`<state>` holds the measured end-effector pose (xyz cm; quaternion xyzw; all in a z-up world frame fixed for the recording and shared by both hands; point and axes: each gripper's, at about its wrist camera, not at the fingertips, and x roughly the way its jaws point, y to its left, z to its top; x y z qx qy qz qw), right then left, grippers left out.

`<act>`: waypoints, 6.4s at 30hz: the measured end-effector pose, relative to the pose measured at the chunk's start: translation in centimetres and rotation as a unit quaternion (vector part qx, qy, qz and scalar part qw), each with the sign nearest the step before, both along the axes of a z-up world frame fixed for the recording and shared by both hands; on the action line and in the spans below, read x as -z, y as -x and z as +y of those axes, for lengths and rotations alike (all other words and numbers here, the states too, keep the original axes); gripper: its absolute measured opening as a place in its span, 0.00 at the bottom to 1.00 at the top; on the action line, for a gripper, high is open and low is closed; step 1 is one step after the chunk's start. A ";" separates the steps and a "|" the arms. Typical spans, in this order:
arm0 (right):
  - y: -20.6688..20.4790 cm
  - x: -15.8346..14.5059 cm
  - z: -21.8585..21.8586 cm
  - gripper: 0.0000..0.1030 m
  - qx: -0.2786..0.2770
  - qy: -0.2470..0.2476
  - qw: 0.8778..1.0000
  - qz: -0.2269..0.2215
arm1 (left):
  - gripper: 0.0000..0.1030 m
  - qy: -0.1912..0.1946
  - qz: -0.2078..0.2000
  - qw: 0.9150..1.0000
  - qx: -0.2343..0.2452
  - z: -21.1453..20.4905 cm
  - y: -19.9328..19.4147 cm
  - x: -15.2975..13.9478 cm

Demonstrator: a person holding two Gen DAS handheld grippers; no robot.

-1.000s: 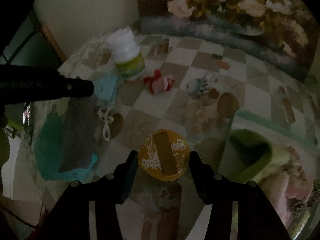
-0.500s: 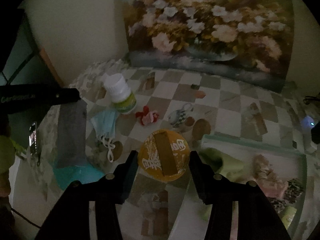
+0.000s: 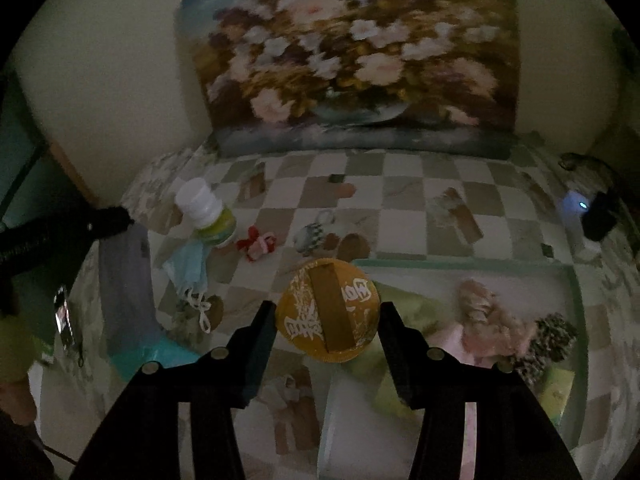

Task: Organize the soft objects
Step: 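Lift the tin and grey cloth and carry both over the tray, then open both tools to release the tin and grey cloth into the tray, then withdraw both tools from the tray toward the blue mask and red scrunchie, then grasp the red-and-pink scrunchie with the right tool while the left tool grasps the blue face mask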

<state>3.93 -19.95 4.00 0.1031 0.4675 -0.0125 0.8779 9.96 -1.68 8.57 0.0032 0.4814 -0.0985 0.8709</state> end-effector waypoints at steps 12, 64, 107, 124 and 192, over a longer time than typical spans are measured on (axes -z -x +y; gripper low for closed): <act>3.1 -0.2 -6.8 0.53 0.119 0.022 0.993 0.010 | 0.10 -0.010 -0.012 0.999 0.050 -5.0 1.9 -0.4; 7.7 6.7 -16.0 0.63 0.217 0.016 0.967 0.136 | 0.55 0.063 0.150 0.981 0.102 -13.8 5.6 10.6; 5.5 6.2 -12.4 1.00 0.173 0.061 0.974 0.135 | 0.93 -0.022 0.114 0.993 -0.004 -7.5 1.9 10.5; 3.7 5.0 -6.8 1.00 0.100 0.018 0.990 0.099 | 0.93 -0.054 0.091 0.992 -0.067 0.4 -0.8 8.6; -16.7 13.0 11.2 0.75 -0.138 0.050 0.984 0.099 | 0.70 0.019 0.225 0.970 -0.092 11.6 -12.4 16.7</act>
